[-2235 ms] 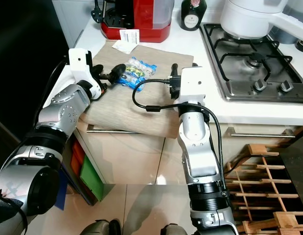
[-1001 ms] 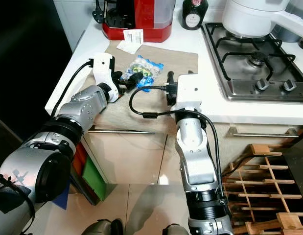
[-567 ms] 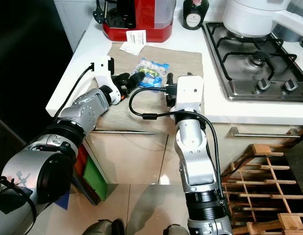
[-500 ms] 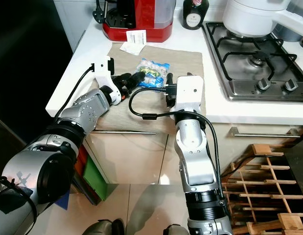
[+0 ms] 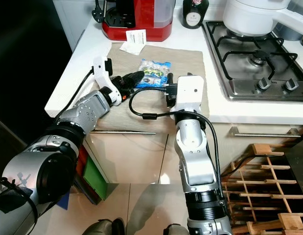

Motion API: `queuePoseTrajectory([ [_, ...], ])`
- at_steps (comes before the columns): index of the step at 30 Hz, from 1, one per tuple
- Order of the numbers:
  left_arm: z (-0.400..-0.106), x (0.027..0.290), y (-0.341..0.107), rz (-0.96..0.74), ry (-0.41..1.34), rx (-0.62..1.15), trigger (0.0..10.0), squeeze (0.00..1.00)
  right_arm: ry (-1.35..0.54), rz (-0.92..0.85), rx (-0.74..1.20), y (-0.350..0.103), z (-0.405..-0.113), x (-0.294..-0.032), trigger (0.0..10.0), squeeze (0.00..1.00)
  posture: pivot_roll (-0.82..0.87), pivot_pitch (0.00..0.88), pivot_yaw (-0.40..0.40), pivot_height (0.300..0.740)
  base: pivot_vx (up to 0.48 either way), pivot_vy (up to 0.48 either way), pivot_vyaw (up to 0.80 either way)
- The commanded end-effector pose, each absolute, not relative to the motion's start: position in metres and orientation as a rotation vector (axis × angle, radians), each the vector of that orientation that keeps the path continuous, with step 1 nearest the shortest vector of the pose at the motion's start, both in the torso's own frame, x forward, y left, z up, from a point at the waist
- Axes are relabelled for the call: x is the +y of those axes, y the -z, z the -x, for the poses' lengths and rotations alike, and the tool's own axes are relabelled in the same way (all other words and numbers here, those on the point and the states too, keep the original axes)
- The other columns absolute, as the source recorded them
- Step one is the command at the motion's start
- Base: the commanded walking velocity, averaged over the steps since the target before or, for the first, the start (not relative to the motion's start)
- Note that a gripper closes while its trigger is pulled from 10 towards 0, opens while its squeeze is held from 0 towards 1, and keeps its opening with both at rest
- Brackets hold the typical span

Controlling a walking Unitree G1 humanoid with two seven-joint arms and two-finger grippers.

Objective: Restocking fridge

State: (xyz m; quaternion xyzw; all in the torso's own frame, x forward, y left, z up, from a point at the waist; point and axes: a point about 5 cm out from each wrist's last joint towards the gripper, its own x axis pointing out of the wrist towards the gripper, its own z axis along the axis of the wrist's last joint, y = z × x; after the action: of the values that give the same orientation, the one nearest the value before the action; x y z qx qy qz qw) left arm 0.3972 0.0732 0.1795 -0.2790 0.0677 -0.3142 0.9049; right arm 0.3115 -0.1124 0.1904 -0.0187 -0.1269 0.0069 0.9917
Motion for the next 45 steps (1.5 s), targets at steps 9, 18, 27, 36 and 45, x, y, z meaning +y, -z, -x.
queuePoseTrajectory([
  [9,-0.388,0.065,-0.172,0.426,0.731,0.145,0.0,0.0,0.01,0.011,-0.255,-0.194,-0.312,-0.117,10.0,0.0,-0.16,0.119,0.062,0.74,0.0,0.0,0.0],
  [18,-0.379,0.087,-0.203,0.093,0.606,-0.159,0.0,0.0,0.017,0.013,-0.252,-0.193,-0.313,-0.121,10.0,0.0,-0.16,0.114,0.063,0.74,0.0,0.0,0.0],
  [27,-0.34,0.111,-0.223,0.076,0.52,-0.327,0.0,0.0,0.033,0.073,-0.29,-0.194,-0.303,-0.129,10.0,0.0,-0.14,0.1,0.056,0.74,0.0,0.0,0.0],
  [36,-0.261,0.124,-0.205,-0.089,0.454,-0.309,0.0,1.0,0.081,0.154,-0.331,-0.188,-0.254,-0.153,10.0,1.0,-0.09,0.072,0.039,0.74,0.0,0.0,0.0],
  [45,-0.265,0.131,-0.201,-0.126,0.336,-0.265,10.0,1.0,0.061,0.129,-0.284,-0.18,-0.257,-0.153,10.0,1.0,-0.09,0.036,0.026,0.74,0.0,0.0,0.0],
])
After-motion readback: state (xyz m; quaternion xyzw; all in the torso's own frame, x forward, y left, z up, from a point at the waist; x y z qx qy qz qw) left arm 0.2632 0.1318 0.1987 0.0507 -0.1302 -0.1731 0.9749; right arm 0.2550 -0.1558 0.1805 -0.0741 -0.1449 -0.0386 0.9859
